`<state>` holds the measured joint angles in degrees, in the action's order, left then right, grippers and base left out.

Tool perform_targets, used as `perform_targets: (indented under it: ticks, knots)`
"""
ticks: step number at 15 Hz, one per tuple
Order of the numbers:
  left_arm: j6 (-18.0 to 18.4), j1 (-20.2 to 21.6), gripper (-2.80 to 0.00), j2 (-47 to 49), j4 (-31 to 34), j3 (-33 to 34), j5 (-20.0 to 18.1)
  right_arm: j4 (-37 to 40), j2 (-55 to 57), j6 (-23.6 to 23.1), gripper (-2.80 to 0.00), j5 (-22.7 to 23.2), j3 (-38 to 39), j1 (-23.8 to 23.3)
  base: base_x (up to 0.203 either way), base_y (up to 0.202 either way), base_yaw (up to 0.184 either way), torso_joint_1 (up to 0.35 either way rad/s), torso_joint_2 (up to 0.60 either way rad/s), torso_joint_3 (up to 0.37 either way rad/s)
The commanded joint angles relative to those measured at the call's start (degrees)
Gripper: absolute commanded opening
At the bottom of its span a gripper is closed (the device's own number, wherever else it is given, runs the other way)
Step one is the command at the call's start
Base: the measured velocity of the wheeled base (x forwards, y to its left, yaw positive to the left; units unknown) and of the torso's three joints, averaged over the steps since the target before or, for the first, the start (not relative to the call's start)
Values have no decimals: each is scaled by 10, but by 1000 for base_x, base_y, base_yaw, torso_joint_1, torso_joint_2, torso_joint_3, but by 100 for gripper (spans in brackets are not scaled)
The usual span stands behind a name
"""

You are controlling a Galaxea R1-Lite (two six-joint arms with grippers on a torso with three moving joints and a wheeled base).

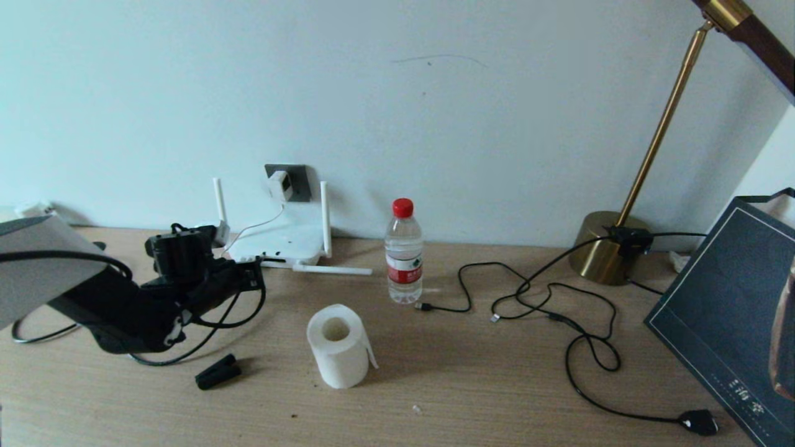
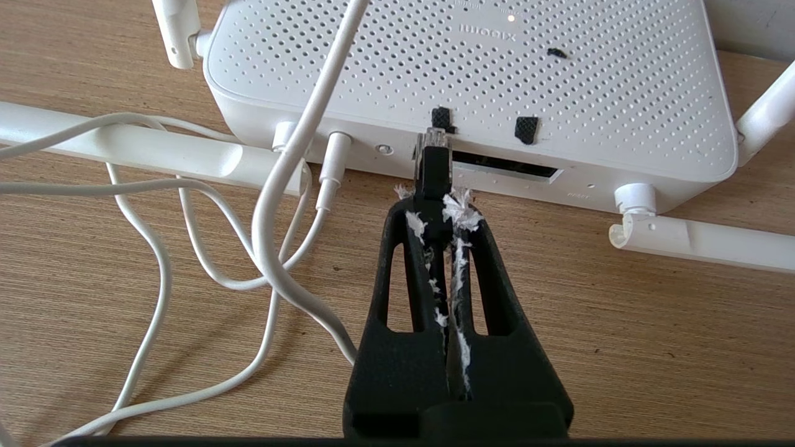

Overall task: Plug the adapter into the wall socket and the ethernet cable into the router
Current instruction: Align cable and router interface, then plug cable into router interface

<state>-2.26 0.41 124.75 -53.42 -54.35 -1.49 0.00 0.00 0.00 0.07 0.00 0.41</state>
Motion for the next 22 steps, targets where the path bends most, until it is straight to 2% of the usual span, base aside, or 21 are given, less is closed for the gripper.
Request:
perform_targets:
  ticks: [1, 22]
  knots:
    - [0, -1, -280, 3, -3, 0, 0, 0, 0, 0, 0, 0, 0, 0, 0, 0, 0, 0, 0, 0]
    - [1, -5, -280, -44, -4, 38, 2, 0, 1, 0, 0, 0, 0, 0, 0, 0, 0, 0, 0, 0]
